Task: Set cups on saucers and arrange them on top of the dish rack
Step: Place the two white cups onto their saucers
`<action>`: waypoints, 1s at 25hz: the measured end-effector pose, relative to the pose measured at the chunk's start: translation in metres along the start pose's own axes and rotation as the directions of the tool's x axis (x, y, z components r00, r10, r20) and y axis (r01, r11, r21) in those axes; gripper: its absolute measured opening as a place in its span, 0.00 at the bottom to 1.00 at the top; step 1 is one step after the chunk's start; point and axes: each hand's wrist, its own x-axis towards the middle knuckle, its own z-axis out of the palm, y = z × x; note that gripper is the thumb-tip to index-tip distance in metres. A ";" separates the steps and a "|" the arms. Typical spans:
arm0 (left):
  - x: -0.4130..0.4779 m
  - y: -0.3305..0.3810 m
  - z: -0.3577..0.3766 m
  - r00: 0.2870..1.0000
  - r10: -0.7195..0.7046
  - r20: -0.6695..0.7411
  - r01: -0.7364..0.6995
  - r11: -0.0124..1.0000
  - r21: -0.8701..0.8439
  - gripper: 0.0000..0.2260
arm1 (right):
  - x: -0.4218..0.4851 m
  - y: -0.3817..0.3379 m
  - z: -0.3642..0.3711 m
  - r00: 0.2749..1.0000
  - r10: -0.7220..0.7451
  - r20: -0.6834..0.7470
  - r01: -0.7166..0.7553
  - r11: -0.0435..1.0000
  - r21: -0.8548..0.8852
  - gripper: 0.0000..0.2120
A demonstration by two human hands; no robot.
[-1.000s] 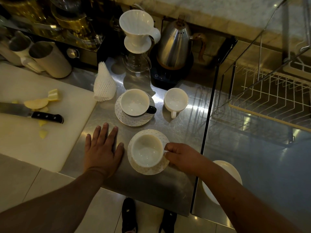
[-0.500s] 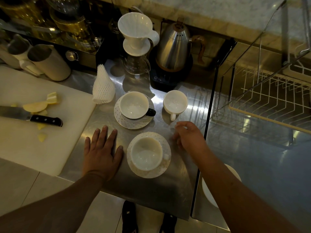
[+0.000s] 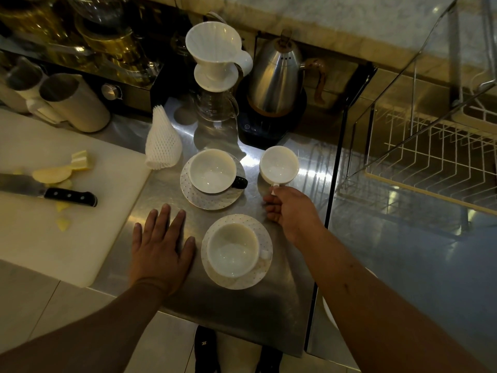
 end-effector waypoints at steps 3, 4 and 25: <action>0.000 0.000 0.000 1.000 -0.001 0.001 0.001 1.000 0.010 0.31 | 0.002 -0.003 -0.001 1.000 -0.011 -0.005 0.011 1.000 -0.002 0.08; 0.000 0.000 0.000 1.000 -0.003 0.003 0.003 1.000 0.013 0.31 | 0.003 -0.004 -0.005 1.000 -0.020 -0.013 0.020 1.000 -0.019 0.06; -0.005 0.012 -0.014 0.999 -0.033 0.004 0.033 0.999 0.011 0.32 | -0.119 0.044 -0.244 0.965 -0.022 0.260 0.181 0.777 -0.603 0.09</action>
